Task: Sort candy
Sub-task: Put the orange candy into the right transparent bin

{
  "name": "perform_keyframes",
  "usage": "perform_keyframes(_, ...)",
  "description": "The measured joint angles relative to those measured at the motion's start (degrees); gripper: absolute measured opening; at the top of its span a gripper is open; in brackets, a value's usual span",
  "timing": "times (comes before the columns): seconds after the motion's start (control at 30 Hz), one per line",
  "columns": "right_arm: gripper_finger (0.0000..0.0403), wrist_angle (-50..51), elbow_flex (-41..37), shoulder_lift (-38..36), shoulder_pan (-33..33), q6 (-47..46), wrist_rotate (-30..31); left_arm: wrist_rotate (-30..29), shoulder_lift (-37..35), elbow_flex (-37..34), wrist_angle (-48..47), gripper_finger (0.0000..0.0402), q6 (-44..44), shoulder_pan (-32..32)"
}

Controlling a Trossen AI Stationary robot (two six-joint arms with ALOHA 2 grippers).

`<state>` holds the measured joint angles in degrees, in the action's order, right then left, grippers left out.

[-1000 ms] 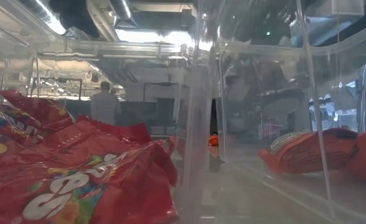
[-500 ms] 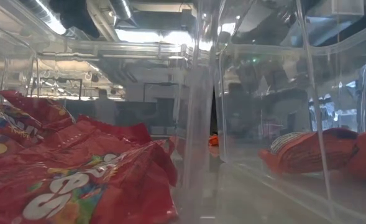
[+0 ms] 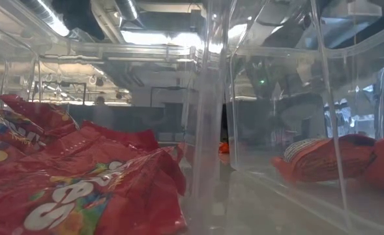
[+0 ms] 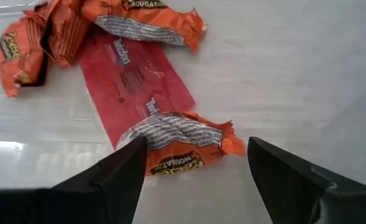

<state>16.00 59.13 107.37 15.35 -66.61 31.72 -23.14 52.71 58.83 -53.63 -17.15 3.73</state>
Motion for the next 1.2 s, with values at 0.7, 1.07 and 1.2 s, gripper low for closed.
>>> perform_keyframes(0.7, 0.0013, -7.7, 0.0, 0.2, -0.9, 7.0, -4.1, 0.0, 0.0, 0.0, -1.6, 0.0004, -0.4, 0.0)
perform_keyframes(1.07, 0.0003, -9.4, 0.1, -12.3, -15.3, 9.9, -2.2, 0.0, 0.0, 0.0, -0.7, 0.0004, 2.4, 0.0)
perform_keyframes(1.2, 0.0002, -9.6, 1.3, -17.5, -21.4, 17.2, -2.3, 0.0, 0.0, 0.0, -0.3, 0.0004, 4.0, 0.0)
